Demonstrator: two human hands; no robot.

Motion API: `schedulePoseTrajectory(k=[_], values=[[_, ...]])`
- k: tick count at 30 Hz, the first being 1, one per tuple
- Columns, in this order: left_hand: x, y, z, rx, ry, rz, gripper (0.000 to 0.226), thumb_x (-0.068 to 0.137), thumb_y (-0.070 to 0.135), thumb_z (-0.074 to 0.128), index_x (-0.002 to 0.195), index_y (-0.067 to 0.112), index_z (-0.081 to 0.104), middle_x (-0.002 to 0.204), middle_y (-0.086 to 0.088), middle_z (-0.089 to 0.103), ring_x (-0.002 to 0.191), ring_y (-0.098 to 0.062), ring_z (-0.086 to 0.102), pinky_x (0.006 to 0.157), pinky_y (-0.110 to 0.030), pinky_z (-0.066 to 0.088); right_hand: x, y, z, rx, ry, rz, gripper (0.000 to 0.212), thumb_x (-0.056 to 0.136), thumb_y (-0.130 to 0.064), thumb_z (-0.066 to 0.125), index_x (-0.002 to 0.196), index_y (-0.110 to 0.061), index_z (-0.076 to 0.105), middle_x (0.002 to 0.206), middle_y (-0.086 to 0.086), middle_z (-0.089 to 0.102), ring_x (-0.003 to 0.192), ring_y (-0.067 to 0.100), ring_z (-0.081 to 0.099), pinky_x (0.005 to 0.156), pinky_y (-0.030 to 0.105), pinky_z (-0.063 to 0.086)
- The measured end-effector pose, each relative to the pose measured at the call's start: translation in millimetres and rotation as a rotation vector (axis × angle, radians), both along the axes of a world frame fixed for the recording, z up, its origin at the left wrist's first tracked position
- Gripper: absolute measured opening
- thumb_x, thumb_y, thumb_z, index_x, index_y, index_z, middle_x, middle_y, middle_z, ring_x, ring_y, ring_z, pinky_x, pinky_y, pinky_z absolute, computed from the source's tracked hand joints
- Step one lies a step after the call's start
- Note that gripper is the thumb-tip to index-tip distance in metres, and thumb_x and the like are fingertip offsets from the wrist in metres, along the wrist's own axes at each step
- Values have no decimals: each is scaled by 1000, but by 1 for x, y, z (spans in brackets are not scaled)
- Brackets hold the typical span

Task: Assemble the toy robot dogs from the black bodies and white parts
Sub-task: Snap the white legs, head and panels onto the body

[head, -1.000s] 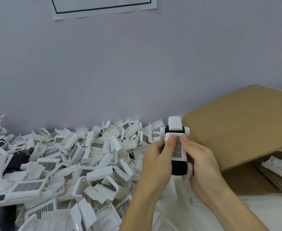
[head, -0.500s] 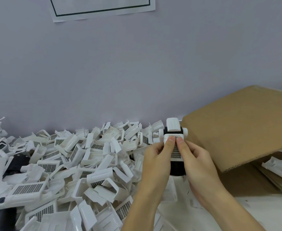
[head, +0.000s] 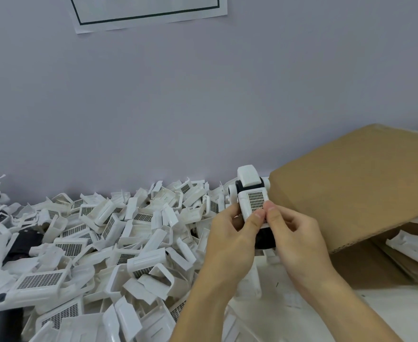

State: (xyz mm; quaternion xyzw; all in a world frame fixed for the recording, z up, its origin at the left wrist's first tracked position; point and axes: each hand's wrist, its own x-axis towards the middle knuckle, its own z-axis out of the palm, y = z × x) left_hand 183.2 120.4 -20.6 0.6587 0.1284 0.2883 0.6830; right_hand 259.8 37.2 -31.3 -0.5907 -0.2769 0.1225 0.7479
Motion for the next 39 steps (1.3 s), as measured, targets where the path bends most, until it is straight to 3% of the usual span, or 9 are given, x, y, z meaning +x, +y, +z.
schedulePoseTrajectory(k=[4,8,13,17,20,23,29,35,39], values=[[2,0,-1,-112,-13,16,19,102,16,58,111,12,75,101,-16,77,97,-33,75,86,-54,61,-1,1,-3,-10,7,37,28,103,-29,53,102,-20,79,93,-2,80,91,11,75,72,21,59],[4,1,-1,-266,-3,73,33,104,25,54,95,9,80,97,-18,78,93,-33,76,81,-51,62,-2,1,-4,-34,31,52,35,100,-43,50,97,-26,80,92,-1,79,88,12,75,67,20,56],[3,4,-2,-274,21,102,31,105,21,52,100,8,80,102,-19,77,107,-46,68,98,-70,48,-3,1,-3,-80,32,23,40,105,-41,43,89,-33,79,88,-1,78,84,13,75,71,29,56],[2,3,-1,-307,-11,134,23,101,18,60,96,6,80,97,-16,78,92,-34,76,79,-46,62,-4,1,-2,-66,-43,-41,29,105,-29,48,95,-28,75,88,-11,77,85,4,72,65,12,51],[0,2,2,-334,-30,170,19,97,18,66,96,5,81,94,-16,78,79,-24,75,56,-29,57,-8,1,-1,-48,-86,28,22,104,-28,50,105,-32,72,96,-11,77,93,5,72,77,22,57],[0,1,2,-332,-43,194,17,94,19,70,94,7,82,94,-13,79,82,-23,76,58,-28,56,-12,0,1,-61,-140,107,19,100,-26,59,115,-29,70,106,-7,76,102,9,71,86,30,58],[-2,2,10,-406,-25,186,28,97,27,67,81,10,83,90,-13,79,75,-17,76,54,-24,55,-10,0,-3,-131,-113,-75,31,90,-31,72,116,-33,55,103,-22,73,95,-6,69,75,17,54],[-8,11,14,57,26,636,45,95,32,68,60,3,66,50,-5,58,48,-13,53,51,-38,48,-4,-3,0,-52,16,-71,21,87,-30,73,106,-24,69,89,-11,78,79,6,73,63,15,51],[-13,15,19,153,-90,724,18,96,26,65,78,24,68,74,15,66,73,-4,58,69,-22,43,-3,-5,2,-6,136,59,31,68,-39,83,89,-16,79,90,9,76,83,31,69,74,37,54]])
